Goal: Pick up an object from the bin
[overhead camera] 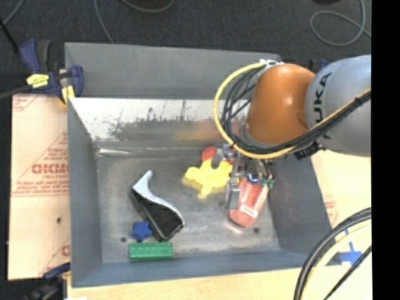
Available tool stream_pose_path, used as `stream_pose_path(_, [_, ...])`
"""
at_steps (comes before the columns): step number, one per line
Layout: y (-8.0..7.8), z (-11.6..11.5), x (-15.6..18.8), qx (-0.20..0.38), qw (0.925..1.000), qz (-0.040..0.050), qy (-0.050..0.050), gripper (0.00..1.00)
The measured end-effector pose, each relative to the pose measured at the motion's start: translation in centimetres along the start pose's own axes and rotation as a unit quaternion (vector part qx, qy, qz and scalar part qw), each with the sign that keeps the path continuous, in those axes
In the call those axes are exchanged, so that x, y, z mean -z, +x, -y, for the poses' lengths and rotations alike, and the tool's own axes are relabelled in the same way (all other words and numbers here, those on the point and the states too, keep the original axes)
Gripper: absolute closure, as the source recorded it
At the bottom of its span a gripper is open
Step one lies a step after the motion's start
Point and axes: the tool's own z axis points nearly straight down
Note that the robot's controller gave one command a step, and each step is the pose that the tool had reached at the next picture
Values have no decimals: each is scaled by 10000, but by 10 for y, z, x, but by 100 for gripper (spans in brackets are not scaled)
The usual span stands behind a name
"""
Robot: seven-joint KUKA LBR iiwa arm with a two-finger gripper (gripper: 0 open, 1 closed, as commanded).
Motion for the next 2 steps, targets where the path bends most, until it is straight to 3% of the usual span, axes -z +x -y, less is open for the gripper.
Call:
stream_pose_path(1, [-2,0,5,-1,10000,39,0,0])
stream_pose_path(2, [-59,24,-7,157,9999,56,11,0])
